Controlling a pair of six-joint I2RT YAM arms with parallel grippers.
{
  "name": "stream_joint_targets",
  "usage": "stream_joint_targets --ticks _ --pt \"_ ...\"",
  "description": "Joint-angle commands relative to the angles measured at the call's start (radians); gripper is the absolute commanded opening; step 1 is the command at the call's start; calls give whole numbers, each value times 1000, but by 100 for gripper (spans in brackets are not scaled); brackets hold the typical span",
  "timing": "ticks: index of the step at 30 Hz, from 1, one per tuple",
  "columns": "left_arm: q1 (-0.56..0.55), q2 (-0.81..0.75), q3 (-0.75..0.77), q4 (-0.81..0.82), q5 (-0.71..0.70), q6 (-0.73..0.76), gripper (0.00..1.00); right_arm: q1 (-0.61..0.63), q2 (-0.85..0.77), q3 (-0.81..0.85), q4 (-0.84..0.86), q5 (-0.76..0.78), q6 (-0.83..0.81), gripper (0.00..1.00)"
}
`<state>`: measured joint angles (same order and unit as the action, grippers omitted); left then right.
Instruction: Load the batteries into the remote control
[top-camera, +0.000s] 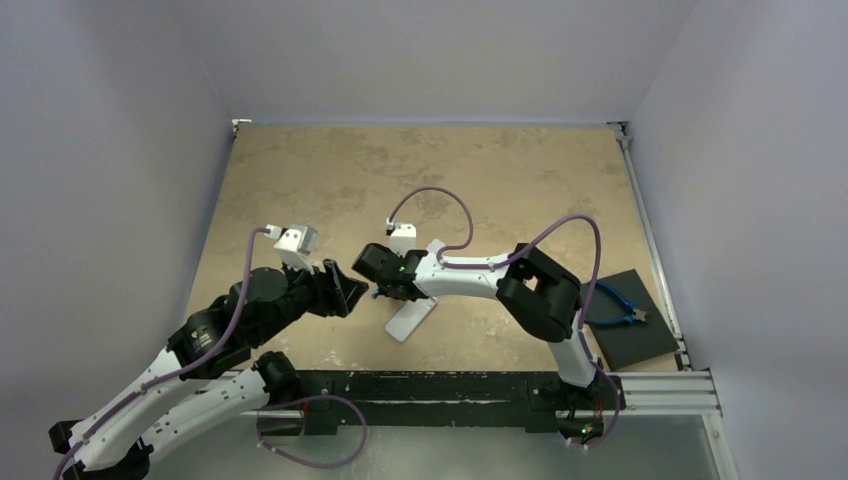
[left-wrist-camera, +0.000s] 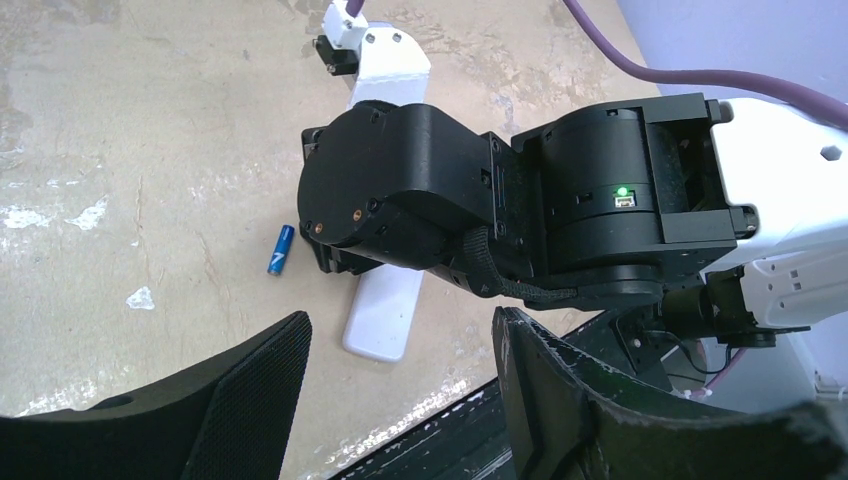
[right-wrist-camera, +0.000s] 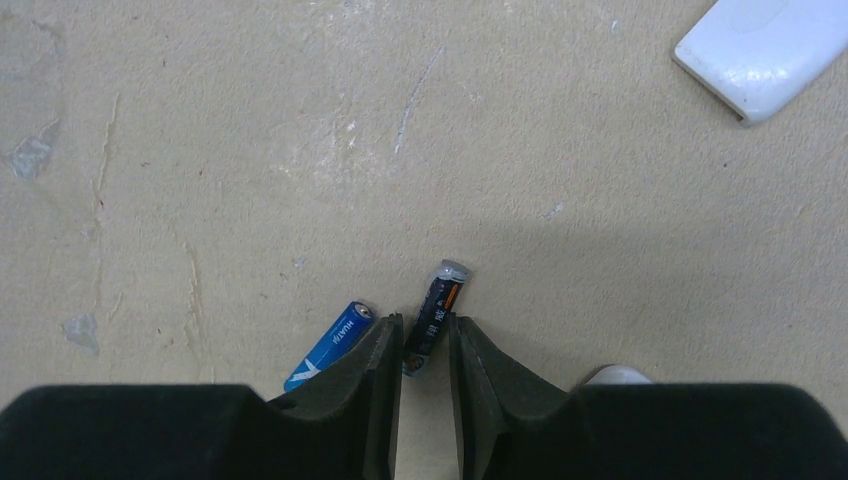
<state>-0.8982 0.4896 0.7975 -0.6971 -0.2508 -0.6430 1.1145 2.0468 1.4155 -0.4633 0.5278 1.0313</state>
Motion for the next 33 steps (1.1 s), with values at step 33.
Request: stream_joint_targets --ticks 33 --pt "-4 35 7 23 -51 -15 67 4 8 -29 -34 -106 -185 31"
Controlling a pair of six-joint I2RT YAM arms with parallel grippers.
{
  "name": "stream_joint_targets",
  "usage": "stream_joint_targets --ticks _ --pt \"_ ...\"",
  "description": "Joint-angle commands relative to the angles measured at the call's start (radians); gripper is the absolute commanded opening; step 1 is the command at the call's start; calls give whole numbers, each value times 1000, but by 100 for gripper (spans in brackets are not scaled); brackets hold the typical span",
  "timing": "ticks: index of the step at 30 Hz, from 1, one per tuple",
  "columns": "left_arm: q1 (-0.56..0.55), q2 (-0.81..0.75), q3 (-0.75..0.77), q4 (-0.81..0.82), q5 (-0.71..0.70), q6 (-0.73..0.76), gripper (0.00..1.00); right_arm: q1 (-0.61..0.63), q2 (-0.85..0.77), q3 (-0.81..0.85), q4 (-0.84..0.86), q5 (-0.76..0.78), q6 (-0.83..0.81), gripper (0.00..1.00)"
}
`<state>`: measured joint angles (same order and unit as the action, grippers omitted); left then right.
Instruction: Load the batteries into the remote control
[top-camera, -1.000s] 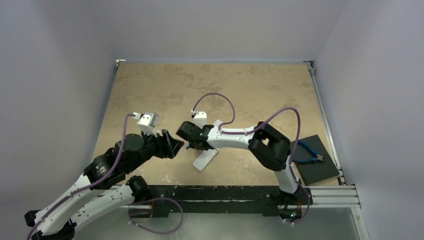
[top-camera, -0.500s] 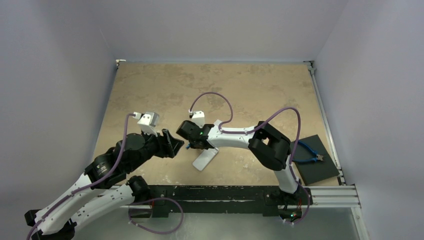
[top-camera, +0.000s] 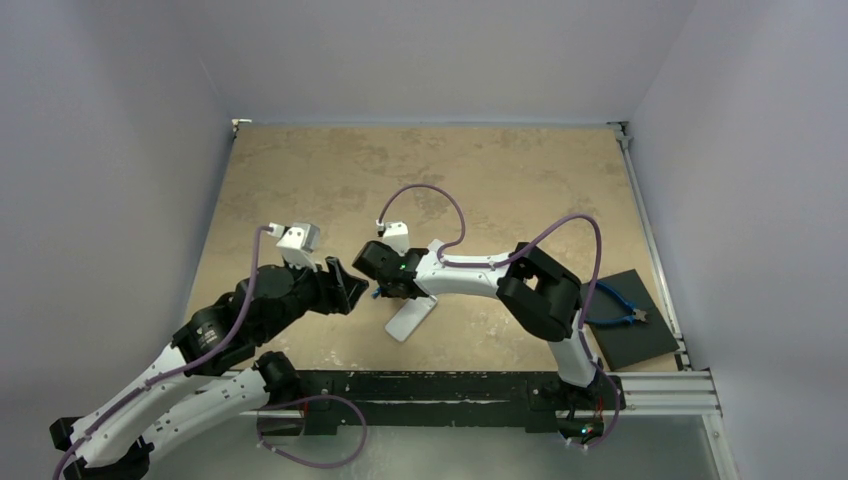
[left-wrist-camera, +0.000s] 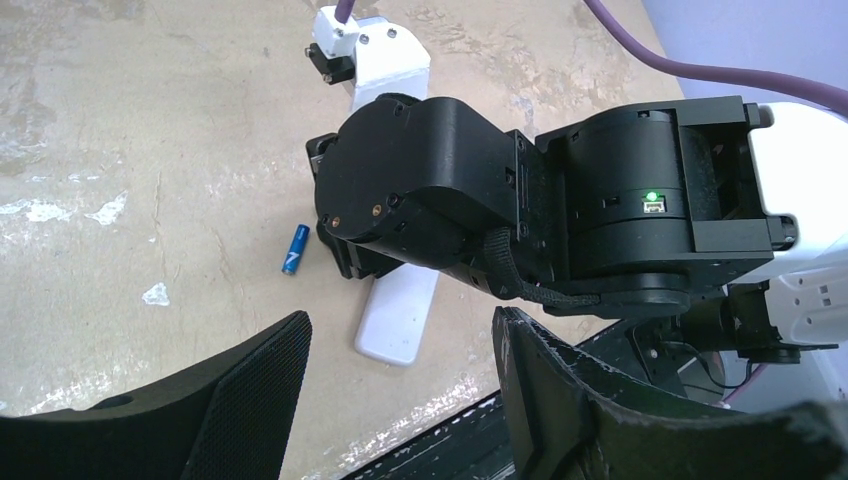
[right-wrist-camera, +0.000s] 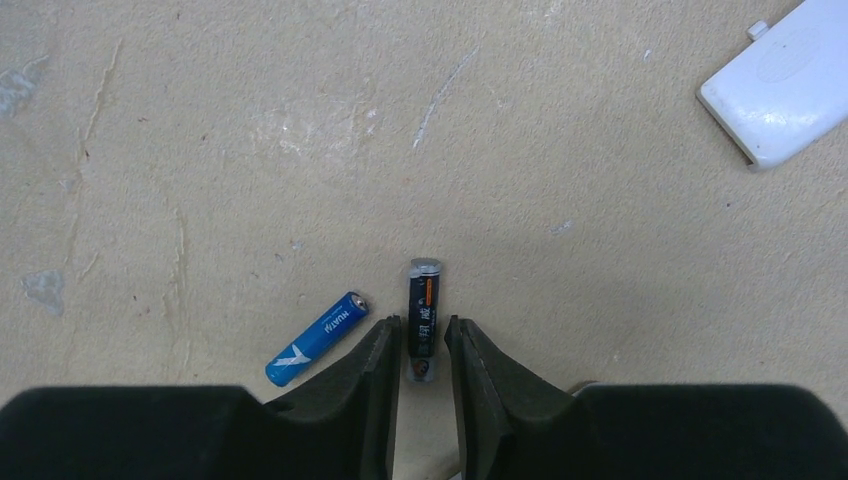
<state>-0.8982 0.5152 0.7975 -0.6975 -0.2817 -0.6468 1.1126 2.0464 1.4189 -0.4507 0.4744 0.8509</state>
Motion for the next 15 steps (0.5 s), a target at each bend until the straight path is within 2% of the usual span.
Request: stream_joint_targets --ticks 1,6,11,15 --pt "-5 10 7 23 -20 -11 67 6 8 -34 -46 -53 -4 30" --pt "-5 14 7 21 -25 -12 67 11 1 -49 -46 -37 -10 18" --pt "-5 14 7 17 -33 -16 67 13 -12 -33 -43 -33 -42 0" --pt "-5 17 7 17 -37 -19 67 13 -36 -16 -45 -27 -65 0"
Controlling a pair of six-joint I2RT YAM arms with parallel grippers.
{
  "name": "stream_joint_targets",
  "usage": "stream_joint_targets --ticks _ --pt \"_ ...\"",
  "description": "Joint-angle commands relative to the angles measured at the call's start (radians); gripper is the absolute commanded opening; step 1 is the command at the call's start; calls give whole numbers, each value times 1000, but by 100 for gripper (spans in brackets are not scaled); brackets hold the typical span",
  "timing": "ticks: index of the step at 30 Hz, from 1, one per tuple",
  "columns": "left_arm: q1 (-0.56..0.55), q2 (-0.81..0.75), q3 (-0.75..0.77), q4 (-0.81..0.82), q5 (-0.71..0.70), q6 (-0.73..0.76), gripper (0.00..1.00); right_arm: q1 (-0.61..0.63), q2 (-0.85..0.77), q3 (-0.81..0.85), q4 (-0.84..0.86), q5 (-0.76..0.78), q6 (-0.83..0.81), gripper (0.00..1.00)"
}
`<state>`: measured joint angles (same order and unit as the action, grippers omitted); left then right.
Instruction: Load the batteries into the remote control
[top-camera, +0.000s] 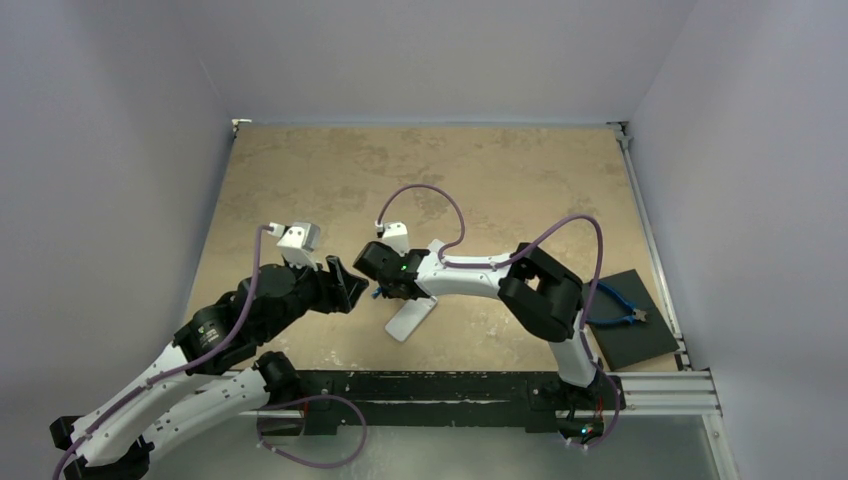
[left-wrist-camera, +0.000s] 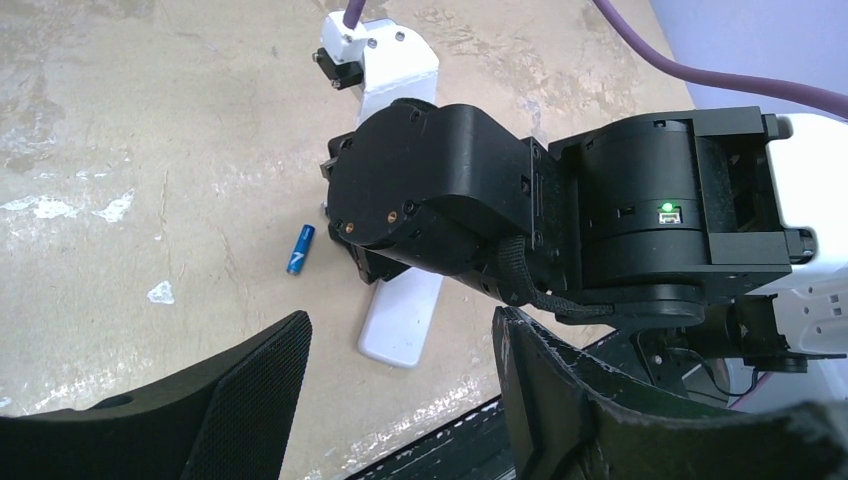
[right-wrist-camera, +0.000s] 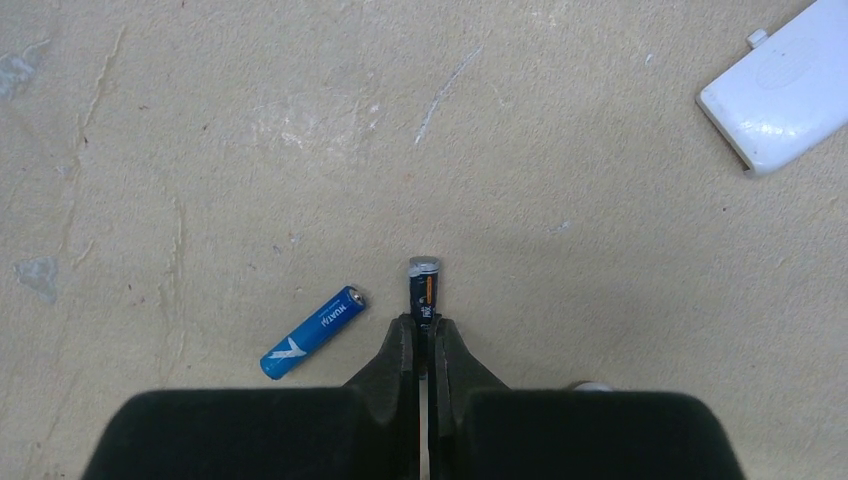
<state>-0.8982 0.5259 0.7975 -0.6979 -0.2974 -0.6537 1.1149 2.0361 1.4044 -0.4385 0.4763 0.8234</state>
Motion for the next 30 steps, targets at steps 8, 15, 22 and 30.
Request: stream_joint_targets --ticks 8,15,22,30 --pt "-5 19 8 15 -26 -13 67 11 -113 9 -66 -5 -116 0" --pt "-4 20 9 12 -32 -17 67 11 -219 -57 -72 -24 -197 0" --pt "-5 21 8 12 -39 -19 67 11 -318 -160 -64 -102 -344 0" --pt "-5 27 9 7 -45 -23 67 11 -366 -224 -66 -170 -485 0"
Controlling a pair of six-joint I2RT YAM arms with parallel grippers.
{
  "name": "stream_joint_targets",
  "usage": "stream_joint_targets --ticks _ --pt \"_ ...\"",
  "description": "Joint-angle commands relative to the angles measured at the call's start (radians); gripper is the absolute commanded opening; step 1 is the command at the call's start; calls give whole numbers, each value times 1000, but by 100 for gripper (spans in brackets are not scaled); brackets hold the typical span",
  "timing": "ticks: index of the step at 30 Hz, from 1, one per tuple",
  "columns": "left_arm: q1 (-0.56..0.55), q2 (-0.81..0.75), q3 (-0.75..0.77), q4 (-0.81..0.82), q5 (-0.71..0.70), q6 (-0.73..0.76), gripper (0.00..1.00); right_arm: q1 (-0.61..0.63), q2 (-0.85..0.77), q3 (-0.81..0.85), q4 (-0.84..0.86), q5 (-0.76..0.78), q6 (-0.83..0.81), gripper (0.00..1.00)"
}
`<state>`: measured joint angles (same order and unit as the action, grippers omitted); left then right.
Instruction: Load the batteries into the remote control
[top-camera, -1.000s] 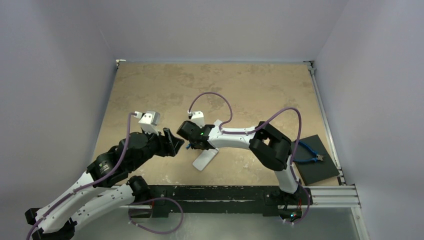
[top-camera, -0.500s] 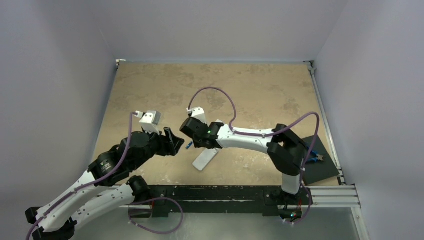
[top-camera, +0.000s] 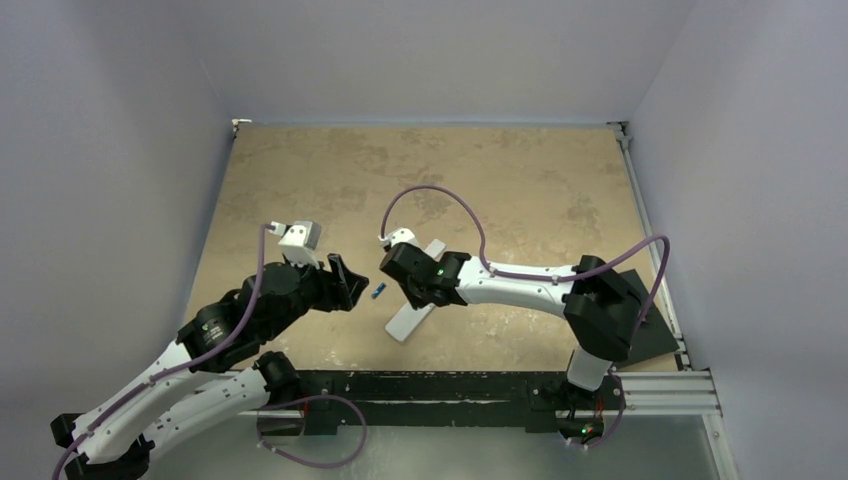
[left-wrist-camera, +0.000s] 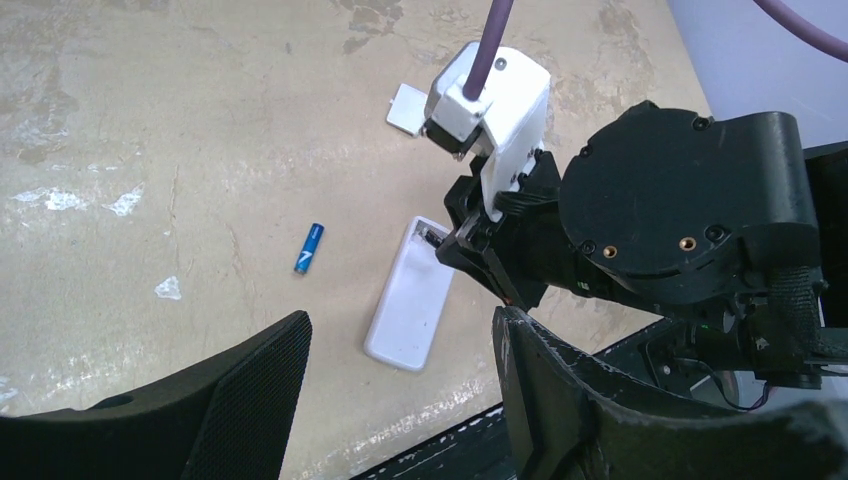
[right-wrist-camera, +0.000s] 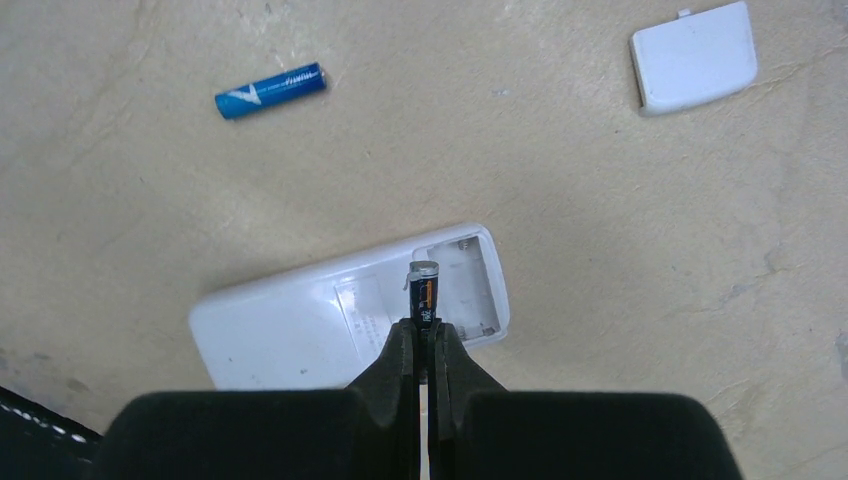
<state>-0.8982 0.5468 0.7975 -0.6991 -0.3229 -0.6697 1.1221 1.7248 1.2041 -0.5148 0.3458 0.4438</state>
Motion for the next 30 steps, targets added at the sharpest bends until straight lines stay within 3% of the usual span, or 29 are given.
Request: stream_joint_targets --ticks 1,30 --pt "-4 8 9 6 -20 -8 67 4 -59 -29 12 -42 -116 0" --pt "-4 8 8 7 -21 -9 67 -31 34 -54 17 -21 -238 0"
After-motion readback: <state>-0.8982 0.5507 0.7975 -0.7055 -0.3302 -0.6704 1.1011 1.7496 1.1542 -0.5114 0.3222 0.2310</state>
